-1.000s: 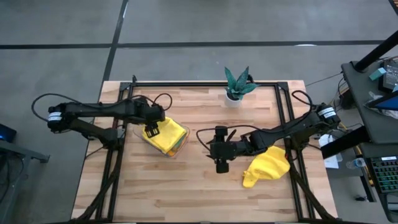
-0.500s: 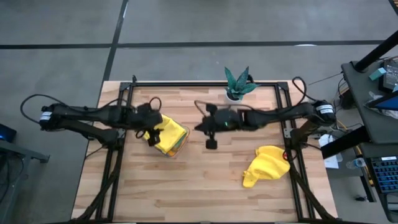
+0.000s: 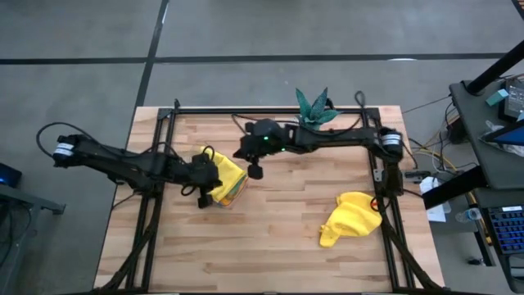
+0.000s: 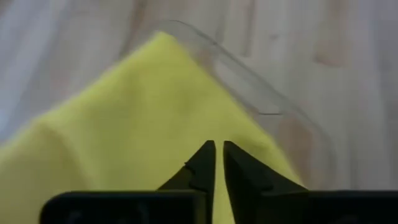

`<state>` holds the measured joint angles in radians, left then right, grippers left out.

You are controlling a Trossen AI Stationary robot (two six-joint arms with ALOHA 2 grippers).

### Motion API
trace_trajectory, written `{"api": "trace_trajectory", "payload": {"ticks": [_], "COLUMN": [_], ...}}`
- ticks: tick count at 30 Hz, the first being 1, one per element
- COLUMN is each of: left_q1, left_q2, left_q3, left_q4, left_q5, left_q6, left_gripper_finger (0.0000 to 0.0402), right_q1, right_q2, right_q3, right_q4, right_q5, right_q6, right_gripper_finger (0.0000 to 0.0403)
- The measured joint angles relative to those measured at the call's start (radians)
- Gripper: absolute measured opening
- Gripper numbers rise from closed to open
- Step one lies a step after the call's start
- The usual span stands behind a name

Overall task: Fold microfiber towels
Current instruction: Put the yellow microfiber cloth into the transparent bin

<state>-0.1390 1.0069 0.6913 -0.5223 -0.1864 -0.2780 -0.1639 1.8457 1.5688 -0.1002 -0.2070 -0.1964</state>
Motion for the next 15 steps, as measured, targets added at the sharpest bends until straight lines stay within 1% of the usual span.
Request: {"api": "trace_trajectory", "payload": {"ticks": [2, 4, 10, 15], "left_q1": [0.0, 0.0, 0.0, 0.0], "left_q2": [0.0, 0.0, 0.022, 0.074], "left_q3": [-0.028, -0.064, -0.142, -0.14], "left_q4": [0.038, 0.07, 0.178, 0.233], "left_q5": [0.052, 0.082, 0.103, 0.108], "left_q6": [-0.005, -0.005, -0.032, -0.031], "left_gripper_finger": [0.0005, 0.0003, 0.0001, 0.0], "right_q1": [0.0, 0.0, -0.001, 0.0], "right_q2": [0.047, 0.092, 0.206, 0.244], "right_q3": [0.036, 0.073, 0.18, 0.239], "right_q4": [-0.015, -0.043, -0.185, -0.283], "right_q5": [-0.025, -0.039, -0.053, -0.055], "right_q6": [0.0, 0.0, -0.011, -0.038], "right_gripper_finger": [0.0008, 0.0008, 0.0008, 0.0008]}}
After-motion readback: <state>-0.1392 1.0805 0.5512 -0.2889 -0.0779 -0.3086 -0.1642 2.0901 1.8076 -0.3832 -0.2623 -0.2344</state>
